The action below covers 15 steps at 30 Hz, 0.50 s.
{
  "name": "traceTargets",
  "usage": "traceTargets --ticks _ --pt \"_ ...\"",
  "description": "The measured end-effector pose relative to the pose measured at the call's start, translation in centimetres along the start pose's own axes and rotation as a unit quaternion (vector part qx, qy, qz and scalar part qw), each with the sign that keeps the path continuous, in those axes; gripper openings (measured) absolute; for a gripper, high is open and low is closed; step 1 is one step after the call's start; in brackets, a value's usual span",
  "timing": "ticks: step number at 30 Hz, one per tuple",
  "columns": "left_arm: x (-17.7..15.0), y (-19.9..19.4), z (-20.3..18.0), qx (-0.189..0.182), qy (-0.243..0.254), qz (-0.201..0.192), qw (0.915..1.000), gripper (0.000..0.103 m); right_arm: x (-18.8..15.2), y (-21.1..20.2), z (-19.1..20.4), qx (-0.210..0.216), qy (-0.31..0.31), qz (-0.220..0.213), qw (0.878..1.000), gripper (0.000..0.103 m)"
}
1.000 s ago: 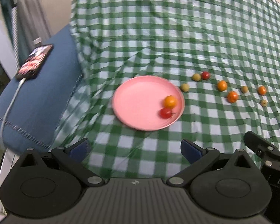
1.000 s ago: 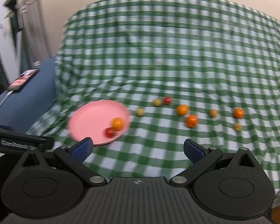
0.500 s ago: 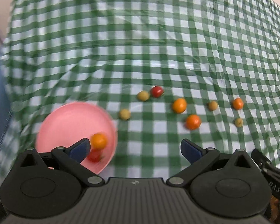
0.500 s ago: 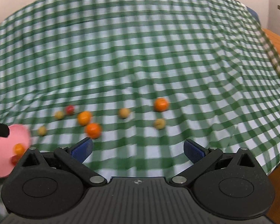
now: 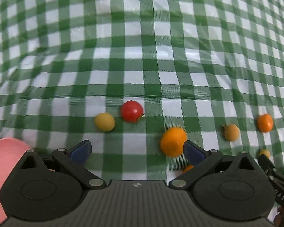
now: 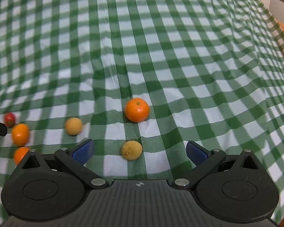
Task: Organize fruits
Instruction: 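Grasp an orange cherry tomato with the left tool while the right tool grasps a yellow tomato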
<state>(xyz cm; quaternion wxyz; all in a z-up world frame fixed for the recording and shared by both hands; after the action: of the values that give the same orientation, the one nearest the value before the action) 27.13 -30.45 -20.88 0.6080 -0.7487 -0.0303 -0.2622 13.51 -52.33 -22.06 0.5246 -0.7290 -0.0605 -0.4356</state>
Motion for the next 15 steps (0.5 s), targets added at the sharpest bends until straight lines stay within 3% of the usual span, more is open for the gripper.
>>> traceTargets --ticks 4,8,10,11,12,13,14,15 --pt "0.7 2.8 -0.1 -0.044 -0.045 0.017 0.9979 0.103 -1.1 2.2 0.6 -0.009 -0.004 0.012 1.0 0.102" --pt "0.4 4.6 -0.2 -0.021 -0.03 0.036 0.9987 0.103 -1.5 2.1 0.9 -0.009 -0.013 -0.012 1.0 0.101" --pt "0.6 4.8 -0.3 -0.002 -0.005 0.025 0.9997 0.103 -1.5 1.8 0.8 -0.002 -0.01 -0.016 1.0 0.092" --pt "0.5 4.8 -0.4 -0.003 -0.005 0.024 0.9997 0.102 -1.4 1.5 0.9 0.002 -0.011 -0.022 1.0 0.077" --pt "0.4 4.6 -0.4 -0.006 -0.011 0.019 0.9997 0.094 -1.3 1.2 1.0 0.006 -0.015 -0.026 1.0 0.061" --pt "0.5 4.2 -0.4 -0.004 -0.015 0.011 0.9998 0.076 -1.3 0.9 1.2 0.008 -0.02 -0.029 0.999 0.051" --pt "0.3 3.5 -0.8 -0.001 -0.006 0.004 1.0 0.063 -1.2 0.6 1.3 0.007 -0.024 -0.03 0.999 0.033" --pt "0.2 3.1 -0.9 0.0 0.008 0.004 1.0 0.039 -1.2 0.5 1.3 0.008 -0.025 -0.028 0.999 0.028"
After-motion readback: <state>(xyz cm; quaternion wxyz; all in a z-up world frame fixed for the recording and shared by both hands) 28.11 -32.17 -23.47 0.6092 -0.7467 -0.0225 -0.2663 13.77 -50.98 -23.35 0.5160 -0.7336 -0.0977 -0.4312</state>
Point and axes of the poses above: each gripper's, at about its wrist camera, not at the fingertips, and y roughly the way its jaws point, z to its left, x to its top, the point moved 10 cm from there along y, roughly the way its jaws point, and after that the axes turned 7 degrees about -x, right-handed, at the moved point
